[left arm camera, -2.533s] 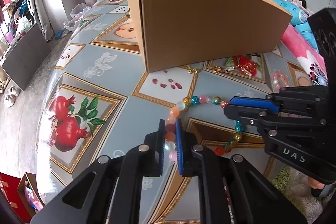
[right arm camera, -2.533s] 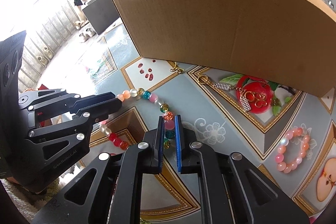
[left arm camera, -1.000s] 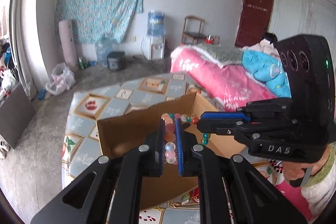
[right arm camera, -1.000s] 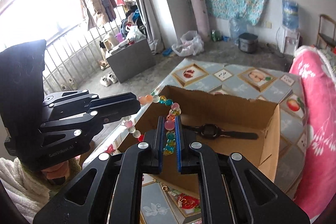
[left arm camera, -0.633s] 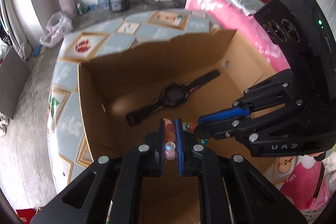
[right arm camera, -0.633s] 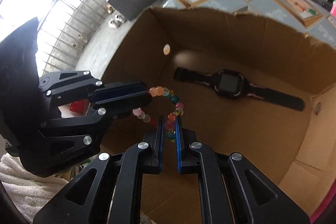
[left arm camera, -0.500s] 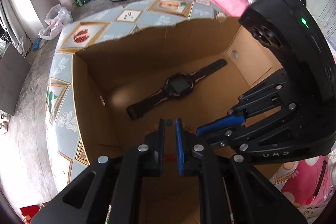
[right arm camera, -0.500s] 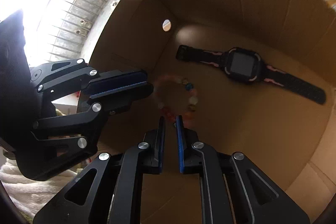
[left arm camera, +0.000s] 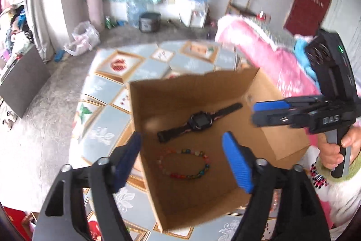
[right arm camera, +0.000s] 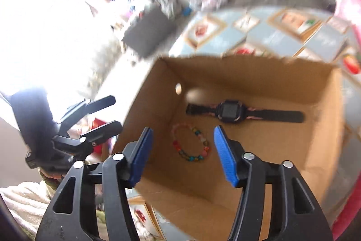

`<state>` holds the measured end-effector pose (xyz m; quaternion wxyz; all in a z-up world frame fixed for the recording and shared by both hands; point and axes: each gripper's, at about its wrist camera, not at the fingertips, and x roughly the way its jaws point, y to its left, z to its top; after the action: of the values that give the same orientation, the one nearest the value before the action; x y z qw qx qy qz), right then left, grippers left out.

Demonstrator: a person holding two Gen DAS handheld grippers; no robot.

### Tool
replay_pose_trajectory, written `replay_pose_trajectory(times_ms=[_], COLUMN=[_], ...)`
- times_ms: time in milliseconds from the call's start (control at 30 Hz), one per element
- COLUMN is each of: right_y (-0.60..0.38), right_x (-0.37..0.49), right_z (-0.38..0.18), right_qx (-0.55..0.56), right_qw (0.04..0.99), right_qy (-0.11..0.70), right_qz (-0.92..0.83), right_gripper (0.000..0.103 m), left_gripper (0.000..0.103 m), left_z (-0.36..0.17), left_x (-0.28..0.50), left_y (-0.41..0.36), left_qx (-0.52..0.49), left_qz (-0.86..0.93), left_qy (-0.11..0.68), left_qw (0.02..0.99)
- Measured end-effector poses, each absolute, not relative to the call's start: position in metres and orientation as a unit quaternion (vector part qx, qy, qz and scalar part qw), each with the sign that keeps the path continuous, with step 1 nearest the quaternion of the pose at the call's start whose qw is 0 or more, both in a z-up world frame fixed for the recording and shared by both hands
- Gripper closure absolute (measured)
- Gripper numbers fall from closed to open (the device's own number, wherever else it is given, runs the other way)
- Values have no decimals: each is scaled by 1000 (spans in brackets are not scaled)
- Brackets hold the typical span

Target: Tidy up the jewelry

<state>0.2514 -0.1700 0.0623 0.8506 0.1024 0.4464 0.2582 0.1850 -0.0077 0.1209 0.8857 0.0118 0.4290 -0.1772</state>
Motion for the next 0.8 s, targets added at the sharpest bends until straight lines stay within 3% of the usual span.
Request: replay_pose_trajectory(times_ms=[233,400,600,800], right_y=[-184,-187,-195,-173], right_x=[179,113,77,79], right_z=[88,75,3,-66], right_qx=[129,137,114,46], right_qw=[902,921,913,888], right_qy=[343,313,390,456], right_qz=[229,187,33,-39], right_gripper=[31,20,19,19], left_gripper=[12,6,6,6], left_z=[137,110,19,-32], left_x=[116,69,50,53], left_y=[22,28,13,-9], left_qx=[-14,-6,11,82], left_qz=[-155,-148,-128,-98], left_qy=[374,374,472,503], left_qw=[914,916,872,855])
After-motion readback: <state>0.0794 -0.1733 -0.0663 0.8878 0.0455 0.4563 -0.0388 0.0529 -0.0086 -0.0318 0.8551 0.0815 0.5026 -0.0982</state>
